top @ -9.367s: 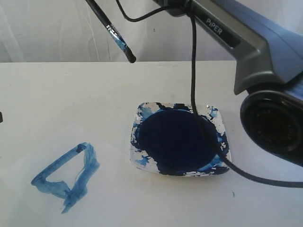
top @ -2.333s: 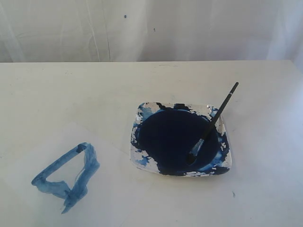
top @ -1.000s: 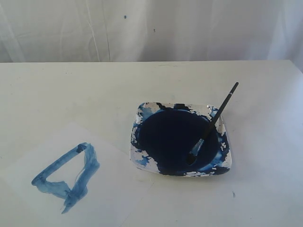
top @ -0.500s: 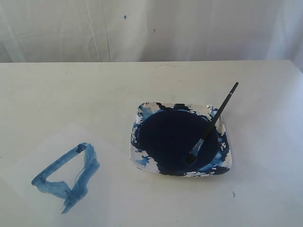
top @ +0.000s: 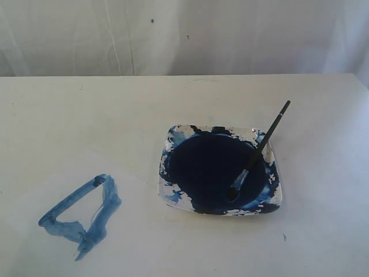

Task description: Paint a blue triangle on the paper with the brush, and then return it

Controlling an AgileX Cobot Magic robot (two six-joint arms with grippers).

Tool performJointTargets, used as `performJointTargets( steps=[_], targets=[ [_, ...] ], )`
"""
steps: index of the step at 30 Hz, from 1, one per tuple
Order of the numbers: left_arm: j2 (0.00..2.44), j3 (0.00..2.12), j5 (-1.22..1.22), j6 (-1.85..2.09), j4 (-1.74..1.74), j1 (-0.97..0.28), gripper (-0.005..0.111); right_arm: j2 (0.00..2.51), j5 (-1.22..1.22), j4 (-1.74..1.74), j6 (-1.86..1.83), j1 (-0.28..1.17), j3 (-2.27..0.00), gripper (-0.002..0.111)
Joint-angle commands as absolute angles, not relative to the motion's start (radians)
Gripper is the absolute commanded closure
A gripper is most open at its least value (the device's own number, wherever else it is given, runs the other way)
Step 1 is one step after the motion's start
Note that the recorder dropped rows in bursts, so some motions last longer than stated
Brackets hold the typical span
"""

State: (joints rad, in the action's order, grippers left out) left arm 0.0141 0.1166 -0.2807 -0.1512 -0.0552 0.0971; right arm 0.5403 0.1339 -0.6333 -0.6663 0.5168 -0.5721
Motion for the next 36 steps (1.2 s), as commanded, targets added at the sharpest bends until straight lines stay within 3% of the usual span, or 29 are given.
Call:
performJointTargets(
  steps=[1,14,36],
  targets=[
    [0.008,0.072,-0.297,-0.16,-0.022,0.018,0.107,0.537,0.136,-0.635,-0.677,0.508,-0.567,0.106],
    [0.008,0.0,-0.3,0.069,0.02,0.016,0.107,0.537,0.136,-0.635,-0.677,0.508,-0.567,0.106],
    [0.008,0.0,-0.15,0.0,0.02,0.016,0.107,0.537,0.136,-0.635,-0.677,0.508,-0.567,0.106]
  ],
)
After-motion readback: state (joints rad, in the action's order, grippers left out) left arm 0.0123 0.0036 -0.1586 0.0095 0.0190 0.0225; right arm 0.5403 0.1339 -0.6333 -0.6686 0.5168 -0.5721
